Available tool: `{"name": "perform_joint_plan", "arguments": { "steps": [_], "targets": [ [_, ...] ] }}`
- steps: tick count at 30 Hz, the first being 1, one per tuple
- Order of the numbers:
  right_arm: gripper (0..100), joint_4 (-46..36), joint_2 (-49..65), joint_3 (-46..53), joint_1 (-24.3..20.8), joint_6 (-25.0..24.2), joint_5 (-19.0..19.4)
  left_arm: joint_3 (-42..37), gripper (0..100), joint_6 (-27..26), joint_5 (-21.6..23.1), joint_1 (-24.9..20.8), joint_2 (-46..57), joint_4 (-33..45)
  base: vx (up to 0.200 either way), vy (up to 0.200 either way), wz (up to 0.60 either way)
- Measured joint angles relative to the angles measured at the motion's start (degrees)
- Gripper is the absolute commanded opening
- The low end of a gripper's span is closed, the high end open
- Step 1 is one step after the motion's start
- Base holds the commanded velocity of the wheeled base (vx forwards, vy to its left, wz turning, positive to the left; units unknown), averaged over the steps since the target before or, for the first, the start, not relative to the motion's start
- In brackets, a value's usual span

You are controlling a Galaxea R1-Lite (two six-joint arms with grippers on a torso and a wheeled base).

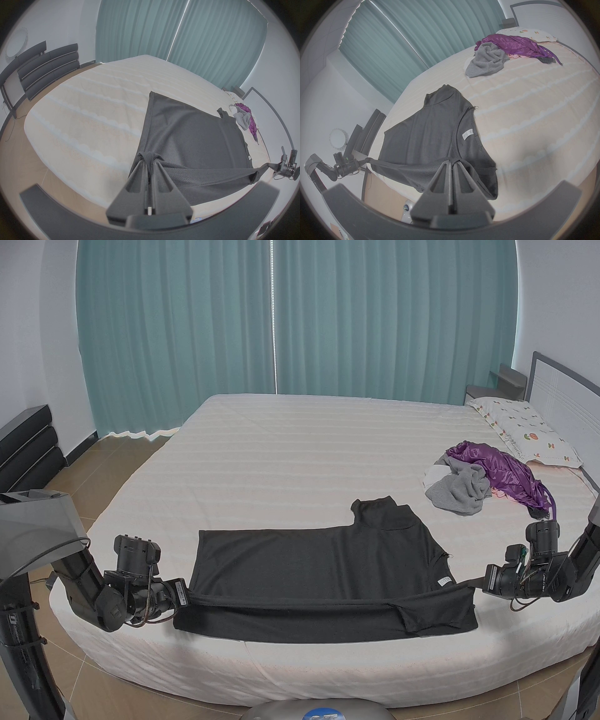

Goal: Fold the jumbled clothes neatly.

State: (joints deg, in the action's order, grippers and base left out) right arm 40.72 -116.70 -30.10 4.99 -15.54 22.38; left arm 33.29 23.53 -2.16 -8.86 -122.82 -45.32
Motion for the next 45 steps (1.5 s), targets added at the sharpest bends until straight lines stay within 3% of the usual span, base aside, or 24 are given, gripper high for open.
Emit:
{"name": "perform_joint_plan", "arguments": {
  "steps": [16,17,18,19,36,41,45],
  "targets": [
    [0,-4.9,-4.7,-7.6,-0.8,-0.1,-1.3,5.9,0,2.9,0.3,-0.1,-6.4,-0.1,0.000,0.000,0.00],
    [100,-4.9,-5.2,-8.1,-0.8,-0.1,-1.3,6.2,0,3.0,0.3,-0.1,-6.9,-0.1,0.000,0.000,0.00],
    [100,-4.9,-5.6,-8.5,-0.8,-0.2,-1.3,6.5,0,3.1,0.3,-0.1,-7.2,-0.1,0.000,0.000,0.00],
    [100,-5.0,-6.1,-8.9,-0.8,-0.2,-1.3,6.8,100,3.4,0.4,-0.1,-7.5,-0.1,0.000,0.000,0.00],
    [100,-4.2,-6.1,-7.8,-1.3,-7.2,0.1,7.9,100,11.0,0.7,-0.2,-7.0,-0.5,0.000,0.000,0.00],
    [100,-2.9,-2.4,-2.8,-2.3,-13.9,0.9,3.0,100,16.6,2.9,-0.2,-1.9,-0.6,0.000,0.000,0.00],
    [100,2.8,0.4,2.4,-3.5,-18.2,1.1,-1.4,100,19.4,4.8,-0.5,1.8,-0.7,0.000,0.000,0.00]
  ]
}}
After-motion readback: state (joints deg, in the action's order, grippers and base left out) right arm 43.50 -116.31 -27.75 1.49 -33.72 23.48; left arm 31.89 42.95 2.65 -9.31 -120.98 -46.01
